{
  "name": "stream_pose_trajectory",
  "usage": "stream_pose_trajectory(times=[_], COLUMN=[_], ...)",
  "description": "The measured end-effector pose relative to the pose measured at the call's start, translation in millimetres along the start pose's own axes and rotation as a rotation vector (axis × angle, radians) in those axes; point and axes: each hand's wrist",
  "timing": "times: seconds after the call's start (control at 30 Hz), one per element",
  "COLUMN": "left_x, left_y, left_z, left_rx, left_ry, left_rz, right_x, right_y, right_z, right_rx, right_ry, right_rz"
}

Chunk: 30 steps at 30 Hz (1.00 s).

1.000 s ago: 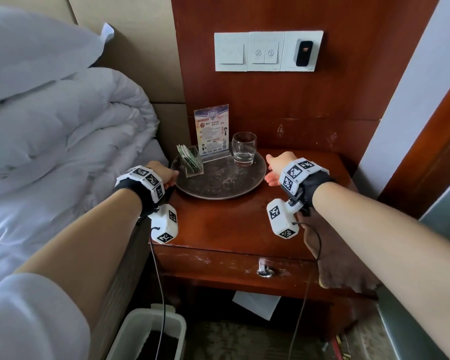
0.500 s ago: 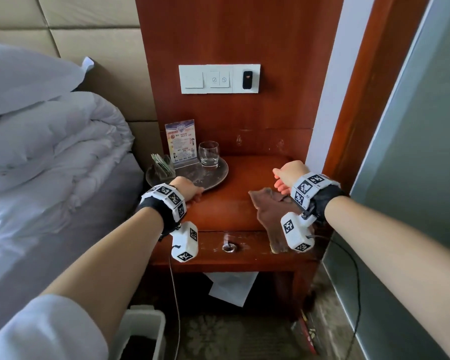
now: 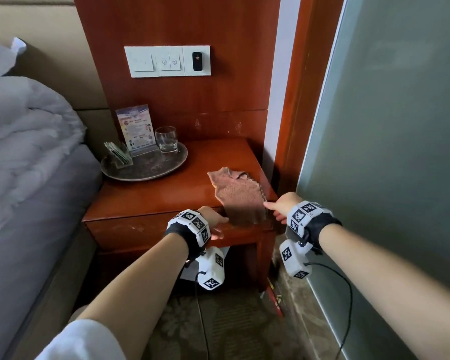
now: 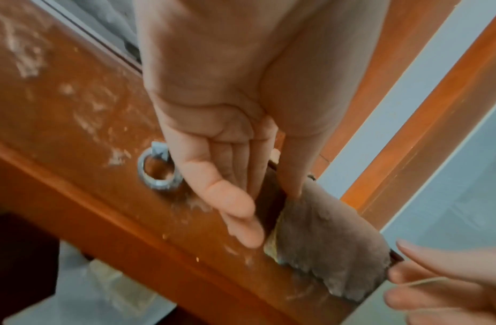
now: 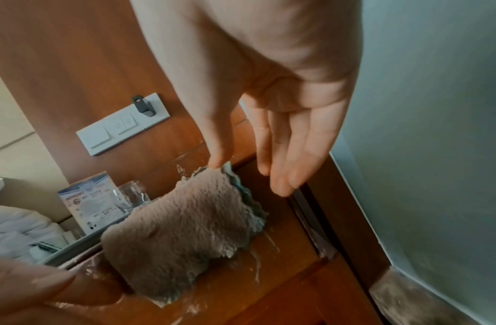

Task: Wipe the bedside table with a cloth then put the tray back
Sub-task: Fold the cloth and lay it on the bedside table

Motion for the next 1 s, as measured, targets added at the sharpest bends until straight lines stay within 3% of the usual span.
stream_pose_trajectory(times=[0.2, 0.37, 0.47, 0.7, 1.0], left_x=[2.1, -7.0, -20.0, -82.8, -175.0], left_y=[-8.0, -2.6, 5.8, 13.9, -16.7], left_z=[-17.6, -4.2, 9.6, 58.8, 129.6], left_rx=[0.002, 0.056, 0.087, -0.062, -0.096], left_ry=[0.028, 0.052, 0.089, 0.263, 0.285], left_rz=[-0.087, -0.033, -0.008, -0.114, -0.128], right_x=[-7.5, 9.8, 23.8, 92.5, 200.0], right_y=[-1.5, 8.1, 9.8, 2.8, -38.3], right_z=[-14.7, -8.1, -0.1, 36.7, 70.7], right_rx=[0.094, 0.104, 0.144, 0.128, 0.032], right_ry=[-0.151, 0.02, -0.146, -0.396, -0.455], right_rz=[-0.011, 0.0, -0.021, 0.099, 0.122])
Point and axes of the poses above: each hand's wrist, its own y-axis away from the middle knuckle, its own z-axis out of the back of the hand, x = y × z, and after that the axes turned 1 degree about -x, right-handed
